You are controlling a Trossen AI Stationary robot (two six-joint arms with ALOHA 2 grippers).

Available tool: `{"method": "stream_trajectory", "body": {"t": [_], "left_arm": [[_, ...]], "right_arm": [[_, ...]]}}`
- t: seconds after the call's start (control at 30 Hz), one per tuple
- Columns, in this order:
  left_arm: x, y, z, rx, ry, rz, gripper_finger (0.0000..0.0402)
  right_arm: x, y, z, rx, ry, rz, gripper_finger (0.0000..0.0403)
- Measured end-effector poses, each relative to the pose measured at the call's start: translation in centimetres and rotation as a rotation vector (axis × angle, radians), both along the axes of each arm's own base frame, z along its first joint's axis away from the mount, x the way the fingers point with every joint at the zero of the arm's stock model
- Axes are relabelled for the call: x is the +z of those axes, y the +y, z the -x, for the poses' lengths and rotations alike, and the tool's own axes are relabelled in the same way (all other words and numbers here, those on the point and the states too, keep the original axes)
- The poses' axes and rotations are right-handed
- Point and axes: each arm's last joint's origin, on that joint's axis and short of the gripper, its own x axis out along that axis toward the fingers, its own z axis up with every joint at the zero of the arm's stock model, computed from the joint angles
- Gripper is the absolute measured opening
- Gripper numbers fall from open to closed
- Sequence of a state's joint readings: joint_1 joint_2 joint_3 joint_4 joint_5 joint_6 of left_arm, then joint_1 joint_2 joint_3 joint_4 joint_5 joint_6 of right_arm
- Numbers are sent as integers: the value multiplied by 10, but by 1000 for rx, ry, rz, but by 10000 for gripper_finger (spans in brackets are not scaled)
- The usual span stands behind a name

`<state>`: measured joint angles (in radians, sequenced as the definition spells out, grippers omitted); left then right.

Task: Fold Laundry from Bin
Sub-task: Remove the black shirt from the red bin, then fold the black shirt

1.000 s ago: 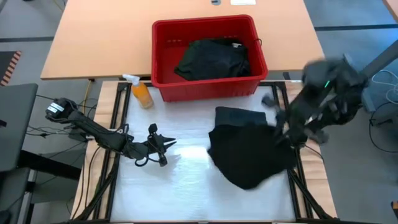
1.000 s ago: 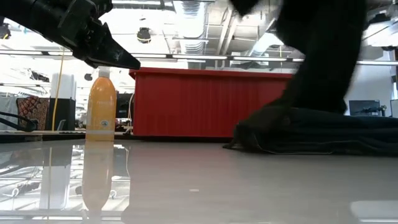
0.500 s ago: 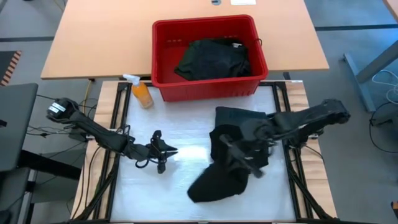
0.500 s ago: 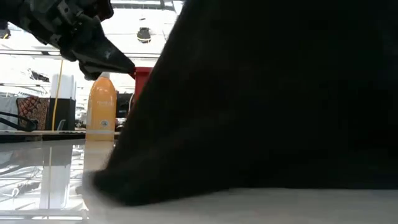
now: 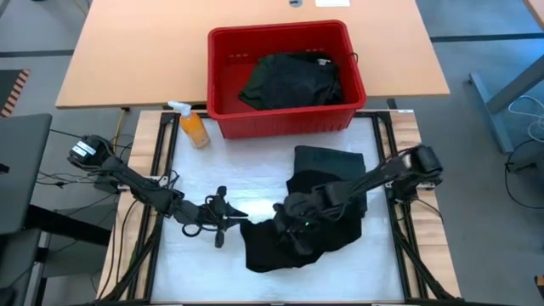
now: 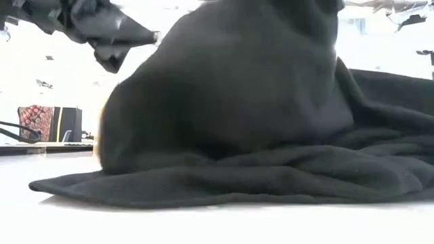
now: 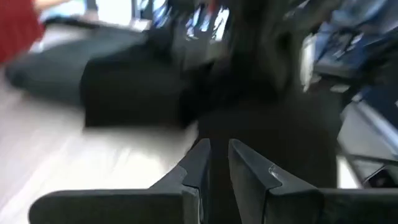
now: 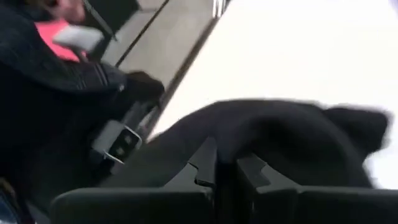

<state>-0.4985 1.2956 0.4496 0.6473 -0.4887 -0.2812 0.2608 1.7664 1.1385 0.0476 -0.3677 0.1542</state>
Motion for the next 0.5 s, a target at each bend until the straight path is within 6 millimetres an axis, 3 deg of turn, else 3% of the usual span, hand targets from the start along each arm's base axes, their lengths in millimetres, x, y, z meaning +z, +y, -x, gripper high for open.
{"method": "stream_trajectory", "body": {"t": [0.07,0.13,0.33,0.5], "left_arm": [[1,-3,-3,-39,-50,-32,46],[1,-6,-8,-52,-72,-36,53],[-14,-19,-33,-41,-4,-44,110],[-27,-26,-61,-3,40,-126,164]], "right_arm": [[-18,3,-3,12,41,20,51],[-22,5,-4,21,50,29,67],[-13,6,3,28,63,47,117],[5,3,17,55,71,90,150]]}}
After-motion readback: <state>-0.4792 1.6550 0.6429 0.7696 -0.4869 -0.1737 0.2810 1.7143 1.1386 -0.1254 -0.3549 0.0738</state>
